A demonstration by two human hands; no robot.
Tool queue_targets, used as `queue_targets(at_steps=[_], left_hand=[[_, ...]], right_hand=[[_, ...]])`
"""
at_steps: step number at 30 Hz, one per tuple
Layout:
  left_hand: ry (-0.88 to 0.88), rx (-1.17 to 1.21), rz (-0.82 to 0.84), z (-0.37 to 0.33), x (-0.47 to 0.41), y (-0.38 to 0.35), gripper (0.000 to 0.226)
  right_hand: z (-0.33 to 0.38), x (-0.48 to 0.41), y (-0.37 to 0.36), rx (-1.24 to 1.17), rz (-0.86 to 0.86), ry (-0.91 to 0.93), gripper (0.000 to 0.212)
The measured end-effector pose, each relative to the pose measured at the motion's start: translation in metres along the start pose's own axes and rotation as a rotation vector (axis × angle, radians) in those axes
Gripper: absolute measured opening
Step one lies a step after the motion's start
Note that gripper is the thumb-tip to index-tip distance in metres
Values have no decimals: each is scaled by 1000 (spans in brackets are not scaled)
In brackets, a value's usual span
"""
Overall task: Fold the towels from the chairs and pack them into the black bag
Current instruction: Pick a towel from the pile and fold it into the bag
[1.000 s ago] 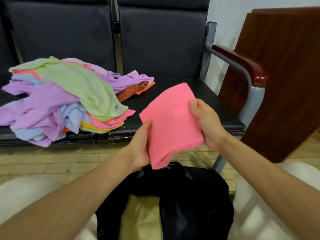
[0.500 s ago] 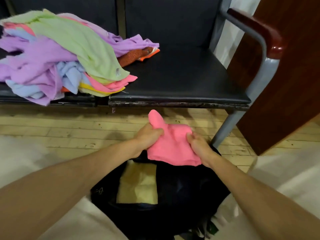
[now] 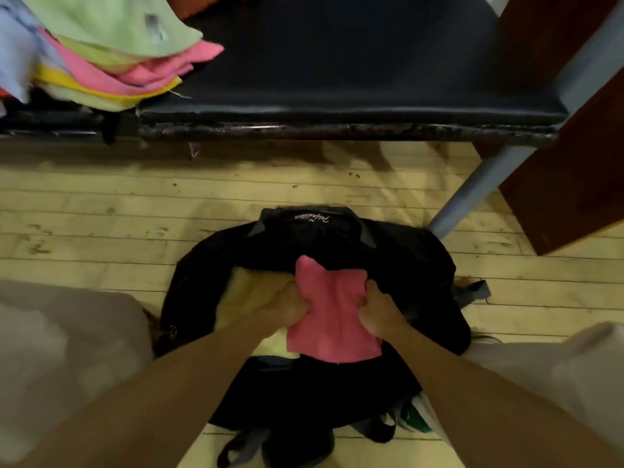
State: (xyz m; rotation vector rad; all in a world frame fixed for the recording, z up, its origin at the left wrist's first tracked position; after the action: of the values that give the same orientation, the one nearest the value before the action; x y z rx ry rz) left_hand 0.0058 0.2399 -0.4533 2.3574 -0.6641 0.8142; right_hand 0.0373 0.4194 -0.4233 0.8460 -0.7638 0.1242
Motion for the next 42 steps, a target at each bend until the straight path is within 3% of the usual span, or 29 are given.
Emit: queue_targets(at_steps=[4,9,13,18,22,26,31,42], left_hand=[[-6,5,50,14,-14,-24,45],[51,118,-57,18,-27,-32,43],[117,27,-64,30,-33,-36,41],[175,-34,37,38,-27,-42,3],[158,-84,128,18,-14,-32,19],[44,-111,44,-28,0,14,23],[-224,-134,7,-113,51,74,11],[-589,-168,-145,-208,172,205,11]], right_hand=[[-20,-12,-5,18,-4,-38,42],[-45,-28,-4,-103,-78,-134,27],[-50,-36,-9,-140,-86,-189,29],[-51,-39,-5,-94,-65,-239,37],[-44,-29,9,-31,-74,-232,37],[-29,-12,34,2,-95,-187,14],[27,19,71,-91,38,-66,23],[231,119,157,-111,37,407,16]])
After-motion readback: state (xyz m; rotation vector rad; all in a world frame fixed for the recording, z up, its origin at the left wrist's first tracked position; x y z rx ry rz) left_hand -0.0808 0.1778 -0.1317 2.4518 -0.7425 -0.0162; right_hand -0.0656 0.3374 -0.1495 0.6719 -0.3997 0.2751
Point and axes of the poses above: each hand's wrist, its own x-axis away from the middle knuckle, its own y-axis out of the back of the hand, z = x × y, the point moved 8 cm from there along -x, towards the middle knuckle, and after that the axes turned 5 degrees about -y, right-handed, at the moved point
